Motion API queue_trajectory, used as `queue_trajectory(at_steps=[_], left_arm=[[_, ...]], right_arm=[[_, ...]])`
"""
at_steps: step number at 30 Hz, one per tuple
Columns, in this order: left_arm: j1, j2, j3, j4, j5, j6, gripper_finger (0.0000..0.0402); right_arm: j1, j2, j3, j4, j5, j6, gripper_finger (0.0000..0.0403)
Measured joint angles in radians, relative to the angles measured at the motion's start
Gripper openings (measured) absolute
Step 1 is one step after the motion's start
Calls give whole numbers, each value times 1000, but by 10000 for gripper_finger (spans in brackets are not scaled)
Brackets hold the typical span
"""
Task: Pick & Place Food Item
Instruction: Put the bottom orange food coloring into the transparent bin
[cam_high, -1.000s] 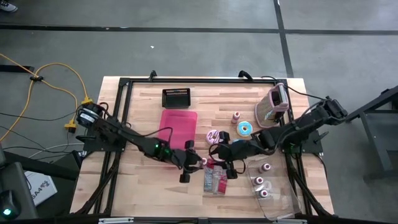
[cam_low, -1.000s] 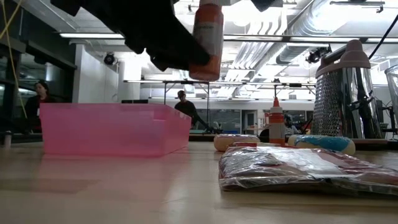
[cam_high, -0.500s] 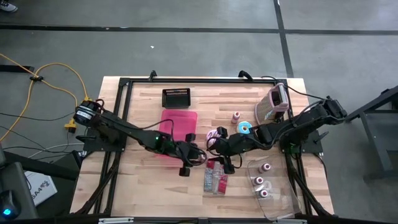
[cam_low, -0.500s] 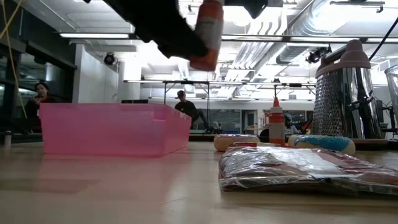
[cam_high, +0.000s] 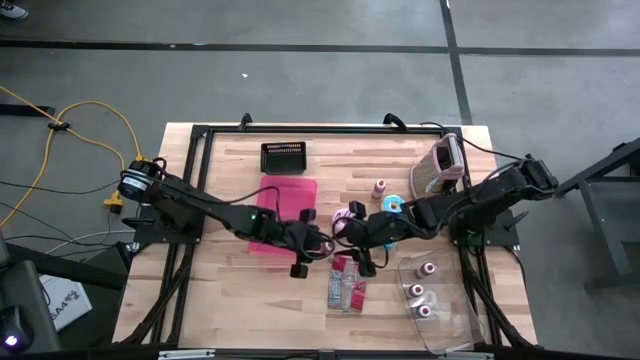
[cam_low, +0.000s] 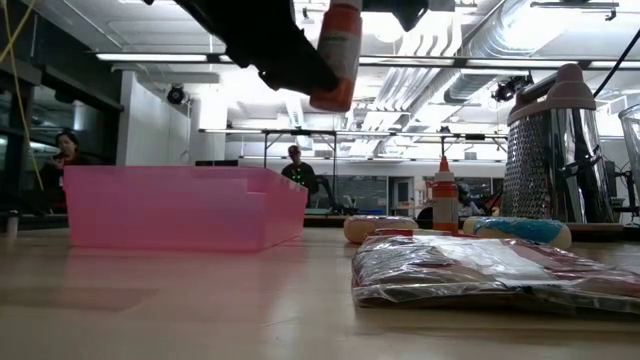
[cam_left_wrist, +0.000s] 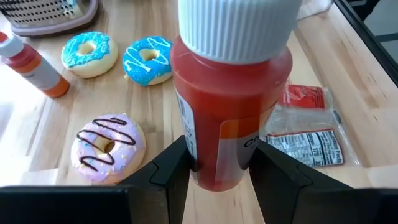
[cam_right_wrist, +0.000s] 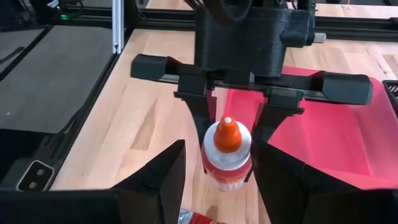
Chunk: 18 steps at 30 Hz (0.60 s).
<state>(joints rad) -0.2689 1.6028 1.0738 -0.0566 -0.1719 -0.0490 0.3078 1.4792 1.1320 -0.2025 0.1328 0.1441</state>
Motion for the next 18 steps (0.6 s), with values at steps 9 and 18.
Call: queue_trajectory(at_steps=[9, 18], left_arm=[[0, 0, 27, 7, -22, 27, 141], [0, 0, 27, 5, -23, 34, 141]], right_arm=[[-21, 0, 0, 6, 1, -17, 168], [-21, 0, 0, 8, -1, -18, 168]])
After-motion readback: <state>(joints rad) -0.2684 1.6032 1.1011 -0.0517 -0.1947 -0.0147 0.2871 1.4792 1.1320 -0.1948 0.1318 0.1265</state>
